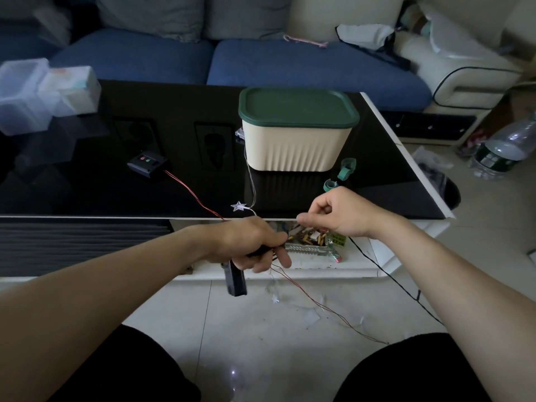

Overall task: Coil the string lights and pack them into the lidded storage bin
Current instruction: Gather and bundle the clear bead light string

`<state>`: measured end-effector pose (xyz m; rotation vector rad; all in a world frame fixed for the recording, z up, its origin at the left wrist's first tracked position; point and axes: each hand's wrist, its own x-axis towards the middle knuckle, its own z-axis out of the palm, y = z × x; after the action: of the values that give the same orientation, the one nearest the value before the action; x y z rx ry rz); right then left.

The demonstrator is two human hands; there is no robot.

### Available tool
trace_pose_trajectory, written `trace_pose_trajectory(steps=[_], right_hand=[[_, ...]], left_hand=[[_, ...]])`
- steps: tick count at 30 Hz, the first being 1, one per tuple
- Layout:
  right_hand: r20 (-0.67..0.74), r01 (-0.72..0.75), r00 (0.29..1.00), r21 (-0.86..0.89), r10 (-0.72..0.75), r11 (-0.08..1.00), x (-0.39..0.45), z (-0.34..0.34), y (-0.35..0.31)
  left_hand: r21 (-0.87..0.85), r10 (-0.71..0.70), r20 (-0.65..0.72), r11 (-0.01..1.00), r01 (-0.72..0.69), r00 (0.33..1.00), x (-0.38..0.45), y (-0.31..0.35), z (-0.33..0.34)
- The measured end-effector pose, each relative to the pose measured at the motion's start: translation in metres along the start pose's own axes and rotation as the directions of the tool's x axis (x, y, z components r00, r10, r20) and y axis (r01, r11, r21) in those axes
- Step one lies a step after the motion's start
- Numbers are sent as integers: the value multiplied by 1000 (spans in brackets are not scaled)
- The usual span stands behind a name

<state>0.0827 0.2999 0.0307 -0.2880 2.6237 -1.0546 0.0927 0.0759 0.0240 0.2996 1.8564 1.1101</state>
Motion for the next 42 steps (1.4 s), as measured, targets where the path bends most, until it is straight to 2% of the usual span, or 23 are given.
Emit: trace_pose_trajectory(steps=[3,6,8,11,16,20,24,29,33,37,39,42], right_hand=[[43,-34,999,33,32,999,0,1,0],[141,-106,986,128,87,986,-2,4,0],[183,-147,976,155,118,977,-2,6,2],[197,-196,967,170,162,966,-3,5,5],[224,-264,949,181,222,947,-5,6,8],[254,-290,933,106,256,951,-5,13,3],[294,-232,925,-70,242,970,-6,26,-14],[365,-98,918,-166,153,981,-10,39,-38],[348,-43,936,-29,50,999,-9,46,-43],[350,-11,936,95,-23,995,-7,42,-41],[327,-5,944,124,-36,992,-6,40,-37],[271,32,960,167,-77,985,-5,37,-33]], left_hand=[[-214,60,-93,974,-79,994,-1,3,-2],[-498,62,-148,857,-129,987,-3,3,-8],[-618,55,-195,768,-166,979,-4,2,-11],[-705,42,-277,670,-232,960,-5,3,-17],[-748,-3,-444,552,-368,896,-7,4,-28],[-790,-3,-455,463,-401,891,-8,7,-30],[-782,48,-420,487,-388,906,-5,9,-23],[-828,96,-222,508,-239,970,-7,7,-22],[-741,88,-57,664,-101,995,-9,2,-7],[-652,55,81,758,11,995,0,-6,1],[-546,74,147,837,19,986,1,-7,2],[-439,93,144,898,-20,985,5,-8,4]])
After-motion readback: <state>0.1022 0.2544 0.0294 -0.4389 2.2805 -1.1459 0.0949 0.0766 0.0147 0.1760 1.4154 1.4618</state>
